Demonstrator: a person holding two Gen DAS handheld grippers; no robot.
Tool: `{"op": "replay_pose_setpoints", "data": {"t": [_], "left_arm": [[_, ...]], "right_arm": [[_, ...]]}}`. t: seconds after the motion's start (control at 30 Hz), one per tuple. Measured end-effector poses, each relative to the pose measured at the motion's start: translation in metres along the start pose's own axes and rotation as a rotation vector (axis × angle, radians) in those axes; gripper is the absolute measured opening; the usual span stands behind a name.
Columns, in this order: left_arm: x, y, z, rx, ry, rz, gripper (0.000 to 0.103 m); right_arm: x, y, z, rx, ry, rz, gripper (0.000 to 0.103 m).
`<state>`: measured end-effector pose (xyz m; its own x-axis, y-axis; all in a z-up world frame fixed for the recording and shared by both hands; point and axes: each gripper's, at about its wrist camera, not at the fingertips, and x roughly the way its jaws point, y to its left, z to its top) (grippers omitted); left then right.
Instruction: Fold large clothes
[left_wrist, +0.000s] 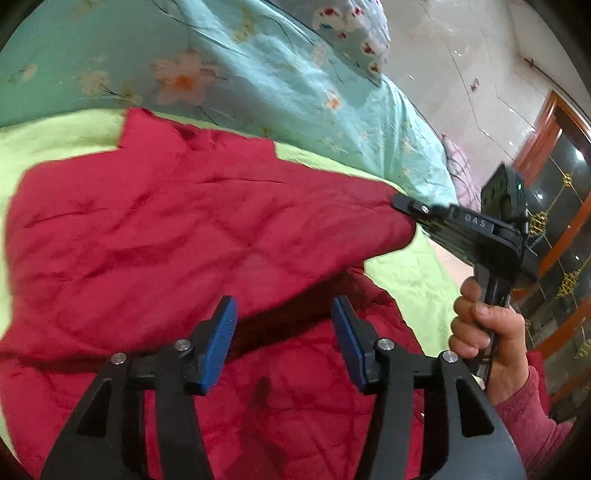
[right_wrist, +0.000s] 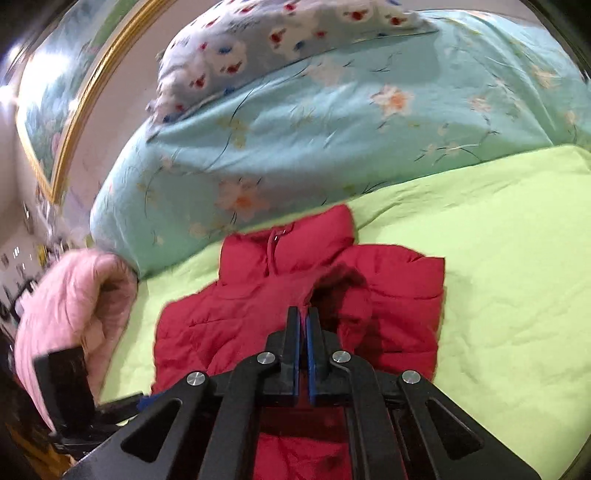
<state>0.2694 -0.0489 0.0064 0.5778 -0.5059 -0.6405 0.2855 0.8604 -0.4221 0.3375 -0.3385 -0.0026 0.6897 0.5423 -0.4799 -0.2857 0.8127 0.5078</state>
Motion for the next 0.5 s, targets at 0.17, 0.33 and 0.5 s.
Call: {"op": "replay_pose_setpoints", "data": {"t": [0.17, 0.33, 0.5], "left_arm": [[-0.013, 0.041, 0.015, -0.090, -0.074, 0.095, 0.052], [-0.008, 0.087, 0.025, -0.161, -0.081, 0.187, 0.052], [-0.005, 0.102, 0.024, -0.169, -0.071, 0.194, 0.052]], "right_arm": [[0.005, -0.013, -0.007, -0.015, 0.009, -0.061, 0.002], [0.025, -0.024, -0.030, -0.082, 0.042, -0.192, 0.002], [0.040, -0.038, -0.042, -0.069, 0.105, -0.250, 0.016]]}}
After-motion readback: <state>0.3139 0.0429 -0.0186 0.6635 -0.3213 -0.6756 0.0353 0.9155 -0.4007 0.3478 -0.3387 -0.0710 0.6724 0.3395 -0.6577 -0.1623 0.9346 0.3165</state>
